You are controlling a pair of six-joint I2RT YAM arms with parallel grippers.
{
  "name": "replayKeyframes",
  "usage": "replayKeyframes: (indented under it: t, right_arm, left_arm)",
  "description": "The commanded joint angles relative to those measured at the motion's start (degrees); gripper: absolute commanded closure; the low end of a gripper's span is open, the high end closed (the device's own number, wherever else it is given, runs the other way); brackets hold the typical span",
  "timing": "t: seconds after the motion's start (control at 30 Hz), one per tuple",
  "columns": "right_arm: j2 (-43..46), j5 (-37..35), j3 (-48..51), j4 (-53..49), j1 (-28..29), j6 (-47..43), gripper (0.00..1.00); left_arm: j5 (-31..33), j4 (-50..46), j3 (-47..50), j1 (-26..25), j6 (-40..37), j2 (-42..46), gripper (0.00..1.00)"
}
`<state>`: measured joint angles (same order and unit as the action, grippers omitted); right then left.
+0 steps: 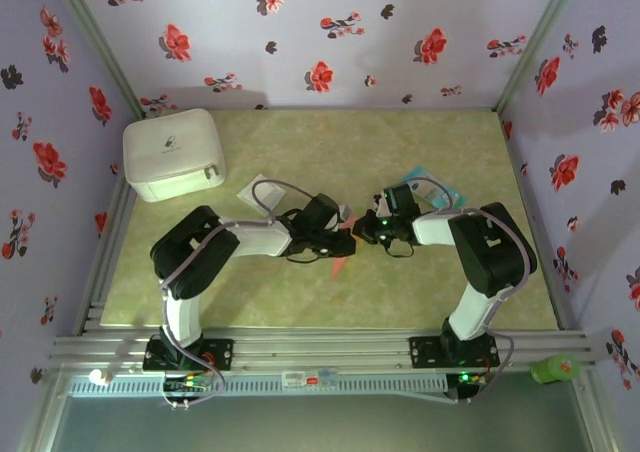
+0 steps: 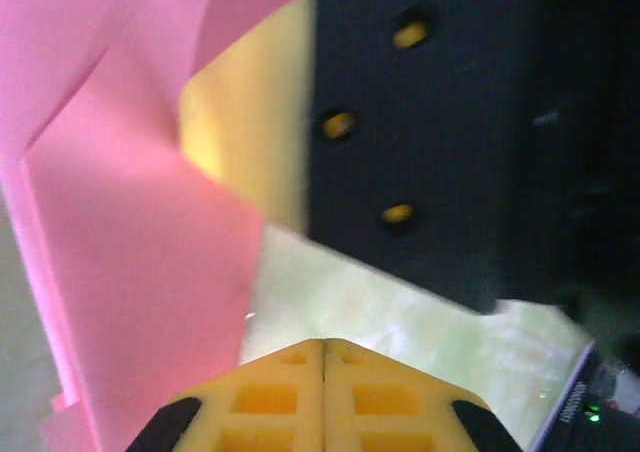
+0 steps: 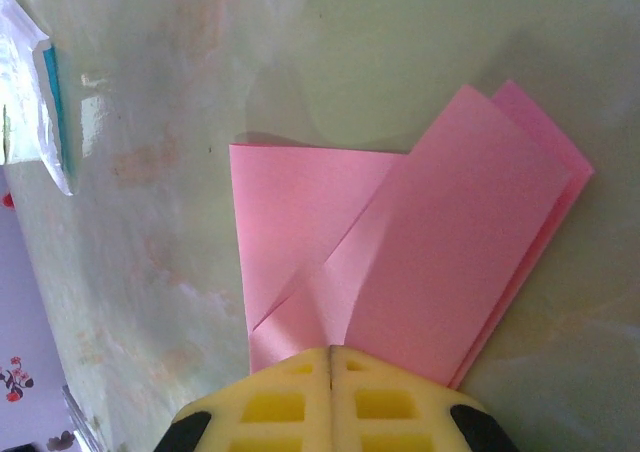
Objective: Fold a paper plane with a square sheet of paper (pick it up from the middle)
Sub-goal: Fold the wing for the fifth time at the center of the table.
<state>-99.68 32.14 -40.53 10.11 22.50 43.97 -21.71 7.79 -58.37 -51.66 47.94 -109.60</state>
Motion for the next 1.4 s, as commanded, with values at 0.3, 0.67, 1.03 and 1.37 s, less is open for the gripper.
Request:
replayKeyframes:
  t: [0.3, 0.67, 1.03, 1.37]
  right_arm:
    - [-2.1, -4.4, 1.2, -3.8, -0.7, -1.5, 0.98]
    - [-1.8, -5.3, 0.9, -5.7, -0.9, -2.1, 0.98]
    - [0.3, -0.8, -2.3, -4.5, -0.6, -0.9, 0.93]
    - [11.6, -8.4, -3.4, -13.7, -0.7, 0.2, 0.8]
  left_arm:
    - [-1.3, -3.6, 8.9, -1.4, 0.1, 4.6, 0.91]
    - [-2.7, -4.9, 18.6, -3.6, -0.1, 12.3, 0.9]
    - [4.1, -6.4, 18.5, -0.4, 1.0, 20.2, 0.91]
    - [-2.3, -6.7, 11.0, 8.5, 1.2, 14.1, 0.82]
